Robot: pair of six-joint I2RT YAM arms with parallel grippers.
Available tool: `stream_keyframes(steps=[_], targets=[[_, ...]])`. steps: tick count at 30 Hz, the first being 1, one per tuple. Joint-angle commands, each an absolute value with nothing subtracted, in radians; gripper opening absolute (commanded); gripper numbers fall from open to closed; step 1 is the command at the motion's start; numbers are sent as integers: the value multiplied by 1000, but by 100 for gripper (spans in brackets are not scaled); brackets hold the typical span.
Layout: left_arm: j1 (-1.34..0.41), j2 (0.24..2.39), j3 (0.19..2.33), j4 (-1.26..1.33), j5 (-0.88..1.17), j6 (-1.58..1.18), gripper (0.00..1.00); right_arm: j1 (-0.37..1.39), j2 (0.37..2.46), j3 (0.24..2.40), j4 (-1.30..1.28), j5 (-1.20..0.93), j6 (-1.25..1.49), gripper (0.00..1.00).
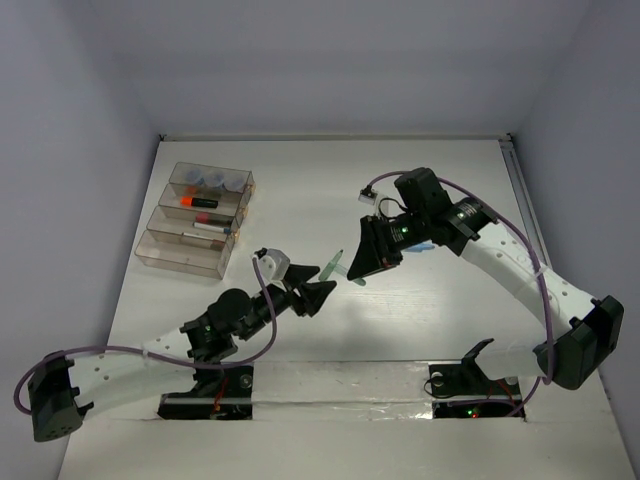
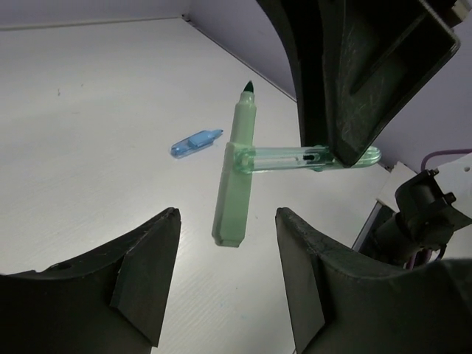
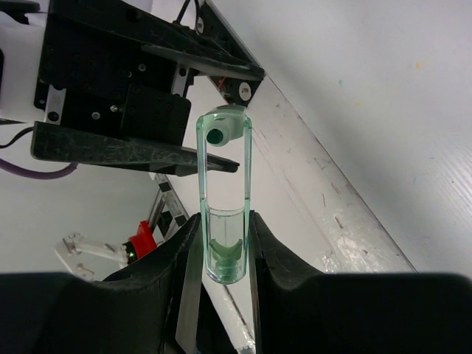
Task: Sort the stationery into containers
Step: Close the pen cap on the pen.
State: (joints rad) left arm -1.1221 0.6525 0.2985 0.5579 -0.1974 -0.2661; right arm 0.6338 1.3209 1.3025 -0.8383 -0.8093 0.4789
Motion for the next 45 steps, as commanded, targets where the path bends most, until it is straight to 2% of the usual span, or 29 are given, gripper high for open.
stream_keyframes(steps=[1,9,16,20,28,35,39,45], targets=[[-1126,667,368,640,-178,-242,50,626,1296,1353,-838,-839,479,2],[-1135,709,376,670,-163,-253,32,626,1296,1345,-825,-839,482,2],[-1135,710,373,661,-166,-255,32,626,1296,1353,-819,-845,489,2],[-1135,706,373,657,-167,-253,27,626,1296,1358,-819,-845,491,2],[-1135,718,373,653,-179,-253,27,626,1293,1367,-828,-844,489,2],[-1135,724,379,649,-205,-253,8,626,1295,1367,-839,-841,483,2],[-1135,712,382,629,-227,-250,0,626,1292,1361,-848,-831,476,2],[-1135,695,399,513,-201,-222,0,626,1289,1396,-903,-732,442,3]])
